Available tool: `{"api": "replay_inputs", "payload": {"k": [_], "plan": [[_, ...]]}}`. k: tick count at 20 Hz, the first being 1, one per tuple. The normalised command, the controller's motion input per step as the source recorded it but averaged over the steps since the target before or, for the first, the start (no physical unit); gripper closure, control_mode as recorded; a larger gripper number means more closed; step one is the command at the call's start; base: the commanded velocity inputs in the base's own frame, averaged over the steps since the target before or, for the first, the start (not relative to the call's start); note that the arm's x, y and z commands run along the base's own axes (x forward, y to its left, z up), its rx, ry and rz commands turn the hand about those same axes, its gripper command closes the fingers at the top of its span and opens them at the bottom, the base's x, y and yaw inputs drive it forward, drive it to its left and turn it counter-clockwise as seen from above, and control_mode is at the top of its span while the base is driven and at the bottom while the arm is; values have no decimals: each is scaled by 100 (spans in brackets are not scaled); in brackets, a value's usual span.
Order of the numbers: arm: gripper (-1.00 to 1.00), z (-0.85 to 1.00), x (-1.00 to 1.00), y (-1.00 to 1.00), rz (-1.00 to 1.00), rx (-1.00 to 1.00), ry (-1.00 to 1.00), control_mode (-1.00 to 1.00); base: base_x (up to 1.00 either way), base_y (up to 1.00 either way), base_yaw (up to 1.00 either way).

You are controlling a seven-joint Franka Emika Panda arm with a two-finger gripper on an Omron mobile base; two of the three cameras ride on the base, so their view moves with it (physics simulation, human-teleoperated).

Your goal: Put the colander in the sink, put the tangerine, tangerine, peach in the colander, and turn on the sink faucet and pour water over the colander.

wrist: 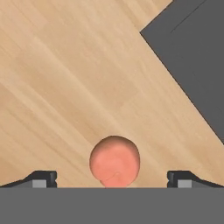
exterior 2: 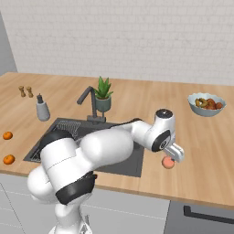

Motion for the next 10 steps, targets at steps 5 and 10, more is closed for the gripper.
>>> {"api": "replay_inputs", "payload": {"k": [5, 10], "plan": [[-100, -28, 2, 0, 0, 0, 0, -100, 0, 0, 0], [-100, -41, 4, 0, 0, 0, 0, -100, 0, 0, 0]]}}
